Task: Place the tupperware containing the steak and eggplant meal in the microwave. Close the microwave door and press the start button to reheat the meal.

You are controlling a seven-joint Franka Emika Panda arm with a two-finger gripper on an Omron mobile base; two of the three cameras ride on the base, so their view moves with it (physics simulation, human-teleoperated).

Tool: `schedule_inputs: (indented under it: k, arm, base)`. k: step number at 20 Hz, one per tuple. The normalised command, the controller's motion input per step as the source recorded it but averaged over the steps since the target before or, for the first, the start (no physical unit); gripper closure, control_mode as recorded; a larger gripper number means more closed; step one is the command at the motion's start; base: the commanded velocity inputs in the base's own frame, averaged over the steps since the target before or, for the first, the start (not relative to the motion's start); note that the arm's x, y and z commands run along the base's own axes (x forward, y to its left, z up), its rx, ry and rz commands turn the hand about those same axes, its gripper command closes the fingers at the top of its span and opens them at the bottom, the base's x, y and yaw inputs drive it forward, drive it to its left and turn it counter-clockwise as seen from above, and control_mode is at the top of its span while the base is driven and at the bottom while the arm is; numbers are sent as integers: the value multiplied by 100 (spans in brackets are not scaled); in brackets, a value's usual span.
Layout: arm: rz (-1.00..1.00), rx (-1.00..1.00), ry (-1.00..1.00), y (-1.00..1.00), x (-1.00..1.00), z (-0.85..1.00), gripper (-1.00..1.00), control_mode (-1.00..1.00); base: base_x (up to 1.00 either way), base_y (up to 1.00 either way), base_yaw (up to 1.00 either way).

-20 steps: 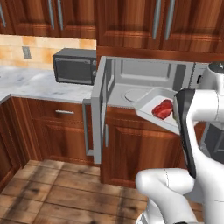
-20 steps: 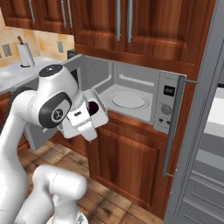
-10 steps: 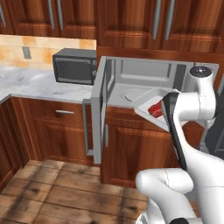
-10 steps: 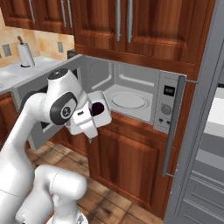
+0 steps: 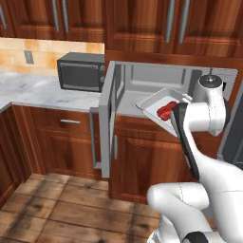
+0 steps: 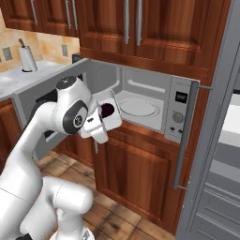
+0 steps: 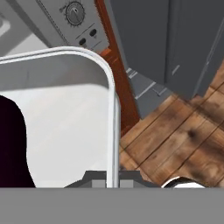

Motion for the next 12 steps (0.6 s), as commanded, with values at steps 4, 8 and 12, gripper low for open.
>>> schedule_inputs:
  k: [4, 8, 12]
  arm:
    - [0, 0, -3, 0, 50, -27, 100, -100]
    - [0, 0, 0, -4, 57, -30, 100, -100]
    - [0, 0, 0, -12, 53, -16, 100, -100]
  base:
    - [0, 0, 0]
    - [0, 0, 0]
    - [0, 0, 0]
